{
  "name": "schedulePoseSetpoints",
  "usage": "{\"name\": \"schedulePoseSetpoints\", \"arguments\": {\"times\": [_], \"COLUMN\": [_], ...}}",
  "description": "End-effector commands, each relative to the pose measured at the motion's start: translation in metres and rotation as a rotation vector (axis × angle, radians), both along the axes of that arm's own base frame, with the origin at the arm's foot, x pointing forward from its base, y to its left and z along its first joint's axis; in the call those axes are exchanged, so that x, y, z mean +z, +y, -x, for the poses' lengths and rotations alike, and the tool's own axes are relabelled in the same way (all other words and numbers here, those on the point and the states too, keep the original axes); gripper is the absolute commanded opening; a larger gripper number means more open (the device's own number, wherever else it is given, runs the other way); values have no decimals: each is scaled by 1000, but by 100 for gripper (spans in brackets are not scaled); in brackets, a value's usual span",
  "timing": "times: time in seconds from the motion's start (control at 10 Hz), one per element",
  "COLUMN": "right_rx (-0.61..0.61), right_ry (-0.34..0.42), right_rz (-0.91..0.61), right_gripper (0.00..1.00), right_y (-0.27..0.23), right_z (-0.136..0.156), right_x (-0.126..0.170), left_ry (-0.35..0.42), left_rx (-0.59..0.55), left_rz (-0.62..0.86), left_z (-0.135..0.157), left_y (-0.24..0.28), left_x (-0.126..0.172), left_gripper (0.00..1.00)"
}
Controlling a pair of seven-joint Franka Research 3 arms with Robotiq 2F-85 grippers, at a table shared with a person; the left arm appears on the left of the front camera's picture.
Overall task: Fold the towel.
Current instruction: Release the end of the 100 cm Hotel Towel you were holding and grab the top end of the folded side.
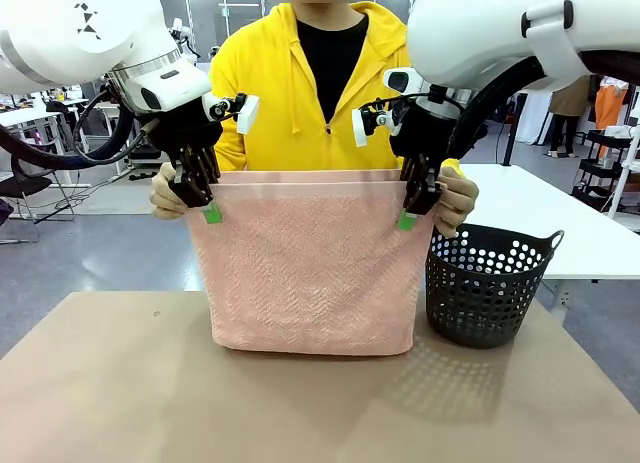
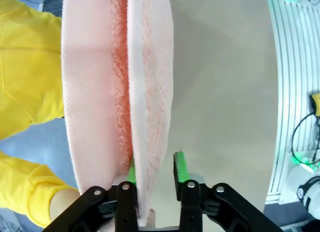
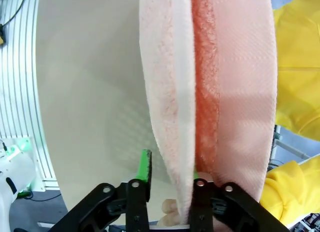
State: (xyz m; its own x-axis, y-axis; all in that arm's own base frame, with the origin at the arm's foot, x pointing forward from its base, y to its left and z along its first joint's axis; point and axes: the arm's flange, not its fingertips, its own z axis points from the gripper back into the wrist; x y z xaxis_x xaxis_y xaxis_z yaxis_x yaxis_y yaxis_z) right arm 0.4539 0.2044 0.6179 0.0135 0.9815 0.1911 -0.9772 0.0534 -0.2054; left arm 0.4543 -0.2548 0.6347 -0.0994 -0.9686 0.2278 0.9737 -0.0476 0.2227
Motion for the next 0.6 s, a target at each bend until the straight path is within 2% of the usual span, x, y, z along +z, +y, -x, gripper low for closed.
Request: {"name": "schedulePoseSetpoints", "arguments": {"times": [0.0,0.1,0.3,0.4,0.5], "right_rx": [-27,-33,-32,-30,-22], "right_ry": [-27,-39,-76,-98,-118], "right_rz": [34,37,39,42,44], "right_gripper": [79,100,100,88,98], "right_y": [-5,-8,-9,-10,-9], "right_z": [7,11,22,27,31], "right_x": [10,20,42,53,63], "left_ry": [-39,-50,-89,-110,-137], "left_rx": [38,43,59,66,73], "left_rz": [-19,-19,-34,-39,-48], "left_z": [4,9,18,23,29], "left_y": [-1,-3,-7,-8,-8], "left_x": [8,16,33,42,52], "left_gripper": [98,100,100,88,97]}}
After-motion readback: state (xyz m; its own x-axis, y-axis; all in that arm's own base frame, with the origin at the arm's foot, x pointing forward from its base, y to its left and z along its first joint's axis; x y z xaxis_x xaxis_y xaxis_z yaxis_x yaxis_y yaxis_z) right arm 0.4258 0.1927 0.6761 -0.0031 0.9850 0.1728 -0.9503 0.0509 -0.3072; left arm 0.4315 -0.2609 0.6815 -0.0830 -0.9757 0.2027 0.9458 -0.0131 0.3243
